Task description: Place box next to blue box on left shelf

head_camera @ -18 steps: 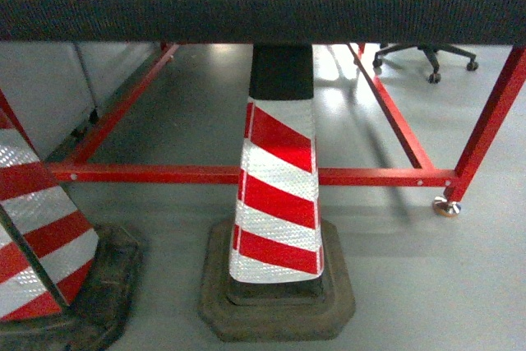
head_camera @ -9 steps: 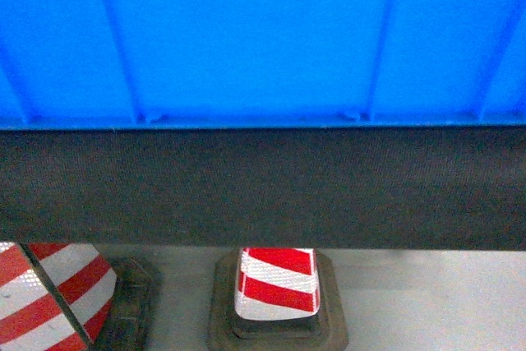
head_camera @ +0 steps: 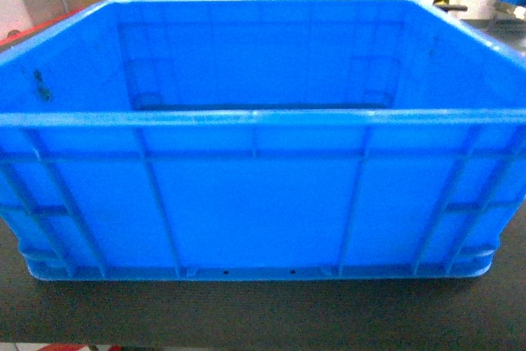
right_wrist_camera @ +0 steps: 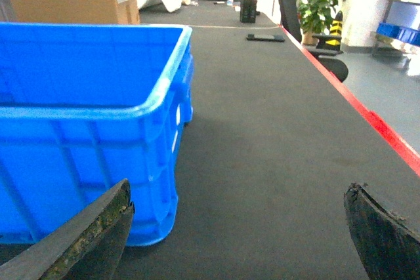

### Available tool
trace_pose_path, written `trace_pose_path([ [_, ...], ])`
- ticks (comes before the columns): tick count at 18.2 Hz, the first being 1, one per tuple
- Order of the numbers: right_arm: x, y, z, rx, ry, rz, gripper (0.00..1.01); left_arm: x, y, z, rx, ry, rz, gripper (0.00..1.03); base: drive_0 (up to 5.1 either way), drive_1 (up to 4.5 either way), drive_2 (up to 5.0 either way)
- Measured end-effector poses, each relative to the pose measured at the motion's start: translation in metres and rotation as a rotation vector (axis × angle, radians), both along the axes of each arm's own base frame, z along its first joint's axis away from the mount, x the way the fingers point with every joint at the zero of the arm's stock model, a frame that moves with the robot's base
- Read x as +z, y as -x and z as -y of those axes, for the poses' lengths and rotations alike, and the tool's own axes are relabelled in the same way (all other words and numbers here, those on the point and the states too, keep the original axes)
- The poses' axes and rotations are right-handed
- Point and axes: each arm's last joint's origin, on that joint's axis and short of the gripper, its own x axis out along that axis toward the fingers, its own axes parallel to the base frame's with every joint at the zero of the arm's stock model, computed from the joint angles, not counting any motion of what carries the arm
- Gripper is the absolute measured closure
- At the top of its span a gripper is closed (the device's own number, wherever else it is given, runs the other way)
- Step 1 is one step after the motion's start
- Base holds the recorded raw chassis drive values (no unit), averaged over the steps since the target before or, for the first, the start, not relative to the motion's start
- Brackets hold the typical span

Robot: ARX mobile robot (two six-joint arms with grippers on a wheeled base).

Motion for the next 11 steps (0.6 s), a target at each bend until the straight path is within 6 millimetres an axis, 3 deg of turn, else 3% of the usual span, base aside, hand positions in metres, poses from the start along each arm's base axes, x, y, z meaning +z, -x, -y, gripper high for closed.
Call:
trace_pose_path([
  [11, -0.0001, 0.0, 0.0, 0.0, 0.0, -0.001, 0.03, 0.0002, 0.0, 0.0, 0.0, 0.0, 0.001, 0.05, 0.0, 0.0, 0.0],
])
